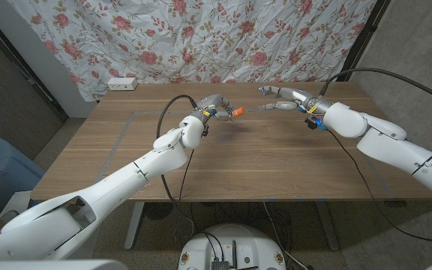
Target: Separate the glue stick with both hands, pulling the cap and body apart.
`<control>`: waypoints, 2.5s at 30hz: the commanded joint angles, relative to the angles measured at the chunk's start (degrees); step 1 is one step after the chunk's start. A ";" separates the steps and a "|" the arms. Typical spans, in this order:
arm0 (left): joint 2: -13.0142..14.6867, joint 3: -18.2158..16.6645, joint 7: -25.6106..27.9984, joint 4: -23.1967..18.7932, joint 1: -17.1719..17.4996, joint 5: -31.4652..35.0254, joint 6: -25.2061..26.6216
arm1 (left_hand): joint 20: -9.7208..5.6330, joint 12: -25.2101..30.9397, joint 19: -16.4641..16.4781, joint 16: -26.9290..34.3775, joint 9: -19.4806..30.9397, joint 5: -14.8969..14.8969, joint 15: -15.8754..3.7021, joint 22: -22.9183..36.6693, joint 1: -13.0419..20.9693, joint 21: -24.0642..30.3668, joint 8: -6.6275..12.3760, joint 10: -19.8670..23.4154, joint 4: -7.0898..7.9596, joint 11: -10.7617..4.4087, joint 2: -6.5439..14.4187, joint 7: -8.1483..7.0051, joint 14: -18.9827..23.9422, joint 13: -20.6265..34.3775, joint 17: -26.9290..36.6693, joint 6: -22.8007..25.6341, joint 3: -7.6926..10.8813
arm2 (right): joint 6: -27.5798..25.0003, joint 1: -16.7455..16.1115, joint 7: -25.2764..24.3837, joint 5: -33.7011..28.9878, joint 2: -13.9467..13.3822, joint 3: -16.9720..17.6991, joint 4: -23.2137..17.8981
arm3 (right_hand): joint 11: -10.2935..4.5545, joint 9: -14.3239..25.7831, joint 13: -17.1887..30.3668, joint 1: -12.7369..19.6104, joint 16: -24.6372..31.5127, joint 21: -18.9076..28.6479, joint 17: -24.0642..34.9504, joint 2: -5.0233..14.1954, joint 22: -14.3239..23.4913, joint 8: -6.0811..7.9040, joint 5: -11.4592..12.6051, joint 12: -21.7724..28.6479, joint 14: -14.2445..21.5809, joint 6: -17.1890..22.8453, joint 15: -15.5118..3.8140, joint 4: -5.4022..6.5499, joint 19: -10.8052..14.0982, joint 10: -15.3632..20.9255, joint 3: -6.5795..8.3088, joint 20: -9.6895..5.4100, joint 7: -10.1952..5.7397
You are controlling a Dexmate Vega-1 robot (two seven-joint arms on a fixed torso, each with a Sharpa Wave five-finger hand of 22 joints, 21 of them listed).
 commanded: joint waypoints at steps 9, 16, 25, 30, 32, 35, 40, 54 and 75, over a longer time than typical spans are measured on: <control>-1.18 1.17 1.80 0.63 -0.09 -1.42 -0.43 | -0.07 0.34 -0.31 -0.10 0.35 0.21 -8.35 0.14 1.35 -0.13 0.48 3.85 0.16 -3.44 2.34 1.85 0.09 0.36 0.24 3.19 -0.19 | -3.67 2.30 2.01 -4.87 2.50 -2.45 -2.76 | -1.06 0.20 0.76 4.94 1.24 0.23 -0.26 -0.72 0.27 1.64 0.47 1.15 2.71 3.58 -1.61 0.00 0.99 3.24 1.60 -1.66 0.14; -1.04 1.24 2.22 0.99 -0.17 -1.70 -1.69 | 0.03 0.31 -0.46 -0.08 0.36 0.23 -8.34 0.13 1.40 -0.16 0.51 3.89 0.16 -3.44 2.44 1.92 0.11 0.36 0.25 3.28 -0.27 | -5.82 2.55 1.77 -5.94 3.43 -3.11 -3.59 | -1.36 0.20 1.01 7.87 2.00 0.53 -0.56 -1.50 0.24 2.75 0.41 1.97 5.07 6.83 -2.24 0.33 2.62 6.31 1.90 -2.59 0.92; -0.87 1.30 1.95 1.05 -0.20 -2.13 -3.12 | 0.16 0.28 -0.64 -0.05 0.37 0.24 -8.35 0.12 1.44 -0.20 0.52 3.93 0.17 -3.44 2.54 1.91 0.15 0.37 0.26 3.32 -0.34 | -7.94 3.24 2.30 -6.59 4.33 -4.28 -3.72 | -2.00 0.15 1.13 8.07 2.54 0.55 -0.83 -2.32 0.23 3.24 -0.32 2.58 6.90 8.95 -2.66 0.76 3.53 8.65 1.37 -2.70 0.72; -0.82 1.43 1.56 0.99 -0.22 -2.10 -3.09 | 0.20 0.27 -0.70 -0.04 0.37 0.25 -8.35 0.12 1.48 -0.21 0.53 3.97 0.16 -3.44 2.58 1.94 0.16 0.37 0.26 3.35 -0.38 | -8.48 3.45 1.85 -7.52 4.58 -4.81 -3.72 | -2.37 0.13 1.17 8.92 2.74 0.60 -0.96 -2.39 0.22 3.53 -0.53 2.74 7.65 9.98 -2.96 0.59 4.07 9.49 1.44 -2.82 0.78; -0.95 1.50 1.63 0.88 -0.19 -1.84 -2.62 | 0.21 0.27 -0.72 -0.04 0.37 0.26 -8.35 0.12 1.49 -0.20 0.54 3.99 0.15 -3.44 2.60 1.86 0.17 0.37 0.26 3.37 -0.40 | -8.59 3.35 1.60 -7.43 4.73 -4.81 -3.67 | -2.74 0.13 1.18 9.38 2.82 0.57 -1.02 -2.37 0.22 3.68 -0.61 2.86 7.95 10.44 -3.07 0.53 4.22 10.02 1.50 -2.83 0.68; -0.96 1.52 1.75 1.10 -0.21 -1.94 -3.25 | 0.23 0.27 -0.76 -0.03 0.38 0.26 -8.34 0.11 1.53 -0.20 0.52 4.03 0.14 -3.44 2.64 2.05 0.19 0.38 0.26 3.34 -0.45 | -9.39 3.21 1.21 -7.90 4.86 -4.94 -3.98 | -2.87 0.16 1.20 10.10 3.00 0.58 -1.09 -2.36 0.22 4.09 -0.75 2.98 8.53 11.58 -3.34 0.49 4.60 10.72 1.55 -2.82 0.64; -1.57 1.54 2.13 1.11 -0.10 -1.72 -2.31 | 0.22 0.26 -0.80 -0.02 0.38 0.27 -8.32 0.11 1.54 -0.20 0.48 4.06 0.14 -3.44 2.66 1.99 0.19 0.38 0.26 3.24 -0.50 | -10.87 2.45 -0.16 -8.85 5.32 -5.21 -4.52 | -3.01 0.24 1.26 11.00 3.35 0.61 -1.21 -2.50 0.22 4.65 -1.00 3.13 9.65 13.08 -3.78 0.56 5.30 11.86 1.45 -2.72 0.65; -2.12 1.47 3.33 1.54 0.05 -2.06 -2.67 | 0.25 0.20 -0.89 -0.01 0.40 0.29 -8.31 0.10 1.60 -0.19 0.51 4.04 0.14 -3.44 2.76 1.96 0.21 0.39 0.27 3.32 -0.63 | -12.40 2.09 -0.94 -9.65 6.03 -6.42 -4.62 | -3.62 0.46 1.37 12.19 4.07 0.41 -1.23 -2.38 0.23 5.28 -1.14 3.58 11.60 14.53 -3.85 0.79 5.80 14.53 1.16 -3.03 0.31; -1.76 1.32 3.39 2.07 -0.11 -2.45 -4.23 | 0.37 0.18 -0.99 0.02 0.43 0.30 -8.26 0.10 1.54 -0.16 0.58 4.17 0.23 -3.43 2.98 2.09 0.28 0.41 0.28 3.49 -0.86 | -14.51 2.52 -4.29 -11.19 8.90 -7.89 -3.04 | -5.12 0.67 1.47 15.90 5.62 0.54 -1.27 -1.94 0.23 7.09 -1.11 4.44 15.50 18.70 -4.59 0.81 7.56 19.75 1.19 -4.67 -0.44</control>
